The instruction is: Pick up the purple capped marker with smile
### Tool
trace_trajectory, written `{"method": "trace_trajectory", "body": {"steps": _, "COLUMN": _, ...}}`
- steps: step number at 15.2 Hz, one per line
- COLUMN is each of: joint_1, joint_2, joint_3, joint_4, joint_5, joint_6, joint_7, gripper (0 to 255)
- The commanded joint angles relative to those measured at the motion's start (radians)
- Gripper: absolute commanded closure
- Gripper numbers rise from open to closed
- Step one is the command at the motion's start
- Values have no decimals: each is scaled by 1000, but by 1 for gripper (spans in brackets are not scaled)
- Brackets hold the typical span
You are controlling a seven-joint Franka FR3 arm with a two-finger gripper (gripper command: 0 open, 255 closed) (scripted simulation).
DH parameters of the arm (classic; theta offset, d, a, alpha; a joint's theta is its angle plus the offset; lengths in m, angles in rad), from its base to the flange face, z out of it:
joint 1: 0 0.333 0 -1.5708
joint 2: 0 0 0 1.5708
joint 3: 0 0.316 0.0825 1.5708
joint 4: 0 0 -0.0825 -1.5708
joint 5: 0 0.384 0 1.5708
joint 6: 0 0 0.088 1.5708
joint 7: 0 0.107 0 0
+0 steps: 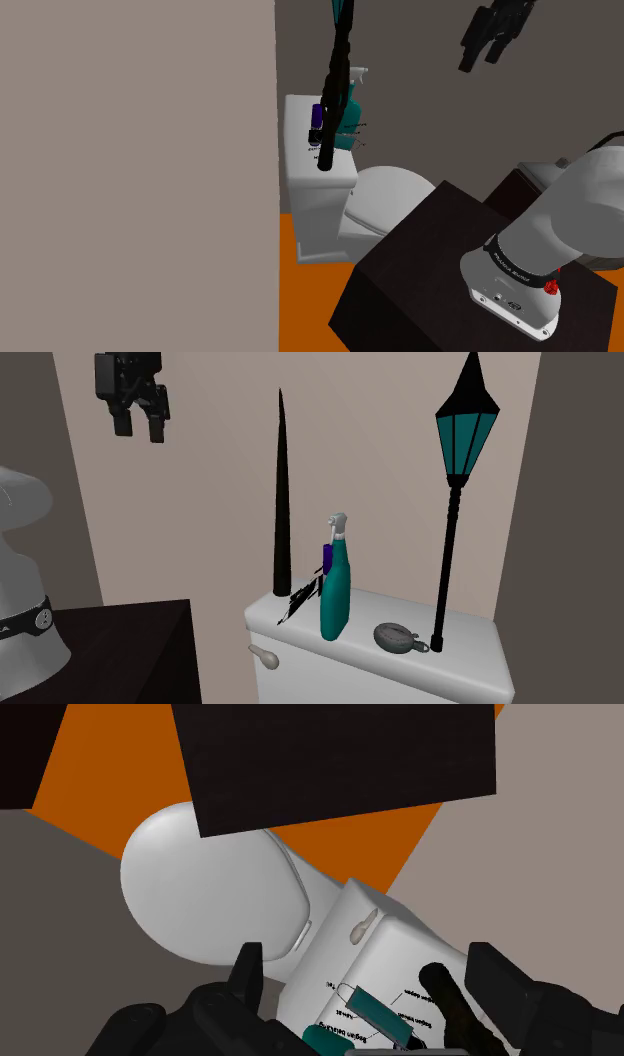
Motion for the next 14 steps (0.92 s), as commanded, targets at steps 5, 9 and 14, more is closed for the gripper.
{"method": "trace_trajectory", "body": {"steps": 5, "joint_1": 17, "joint_2": 139, "joint_3": -5, "joint_4": 21, "joint_5": 7, "joint_6": 104, "joint_7": -15, "gripper": 0}}
{"method": "trace_trajectory", "body": {"steps": 9, "joint_1": 33, "joint_2": 287, "joint_3": -9, "joint_4": 62, "joint_5": 16, "joint_6": 195, "joint_7": -33, "gripper": 0}}
{"method": "trace_trajectory", "body": {"steps": 14, "joint_1": 51, "joint_2": 479, "joint_3": -10, "joint_4": 144, "joint_5": 31, "joint_6": 287, "joint_7": -57, "gripper": 0}}
